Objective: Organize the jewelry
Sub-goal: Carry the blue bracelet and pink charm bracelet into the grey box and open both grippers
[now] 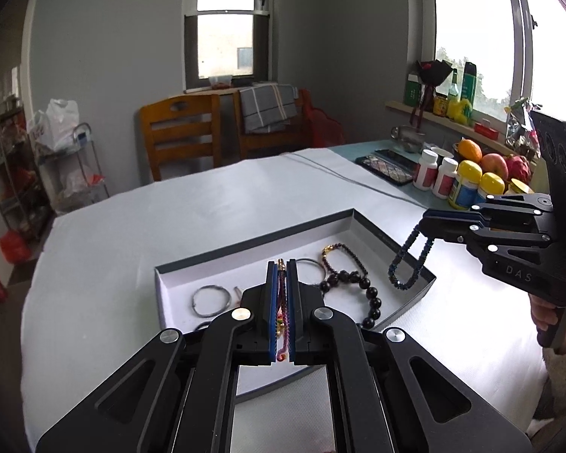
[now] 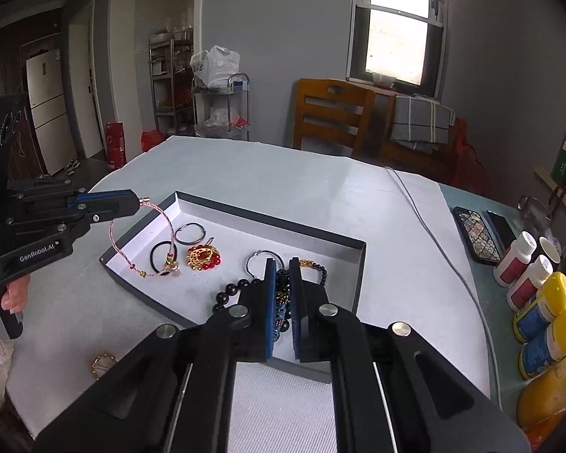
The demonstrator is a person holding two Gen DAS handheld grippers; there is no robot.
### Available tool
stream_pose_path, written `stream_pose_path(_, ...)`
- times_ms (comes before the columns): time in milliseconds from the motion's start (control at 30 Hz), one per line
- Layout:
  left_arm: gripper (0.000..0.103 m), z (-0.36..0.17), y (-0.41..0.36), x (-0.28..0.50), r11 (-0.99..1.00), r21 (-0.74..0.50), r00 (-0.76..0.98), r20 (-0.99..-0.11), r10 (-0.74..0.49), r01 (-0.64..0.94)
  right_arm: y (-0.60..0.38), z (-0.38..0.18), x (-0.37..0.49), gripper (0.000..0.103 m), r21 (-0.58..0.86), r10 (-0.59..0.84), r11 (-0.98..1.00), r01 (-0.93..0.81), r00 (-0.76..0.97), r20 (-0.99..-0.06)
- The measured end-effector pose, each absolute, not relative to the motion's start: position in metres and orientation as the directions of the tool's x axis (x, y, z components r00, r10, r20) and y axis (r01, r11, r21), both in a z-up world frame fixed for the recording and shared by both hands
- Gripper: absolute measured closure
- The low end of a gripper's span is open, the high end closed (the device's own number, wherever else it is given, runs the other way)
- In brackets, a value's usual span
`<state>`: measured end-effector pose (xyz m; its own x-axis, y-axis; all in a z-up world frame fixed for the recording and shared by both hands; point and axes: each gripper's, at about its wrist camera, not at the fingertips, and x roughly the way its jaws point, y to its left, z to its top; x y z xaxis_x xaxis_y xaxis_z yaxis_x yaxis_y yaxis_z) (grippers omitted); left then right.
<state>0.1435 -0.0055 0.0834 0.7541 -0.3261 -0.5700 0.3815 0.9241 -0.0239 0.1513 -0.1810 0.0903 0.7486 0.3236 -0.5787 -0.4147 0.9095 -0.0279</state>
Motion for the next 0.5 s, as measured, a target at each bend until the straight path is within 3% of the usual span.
stream_pose_path(200,0.099,0.048,-0.007,0.162,0.925,-0.078,0.699,-0.633,-0.333,0.371,-0.188,0.065,0.172,0.096,0.006,0.312,0.921,-0.389,0.731,-0.607)
stream_pose_path(500,0.099,0.018,0.009,0.177,0.947,-0.045,0.663,-0.704,-0.255,0.317,-0.196,0.037,0.186,0.096,0.017,0.280,0.933,-0.360,0.696,-0.661)
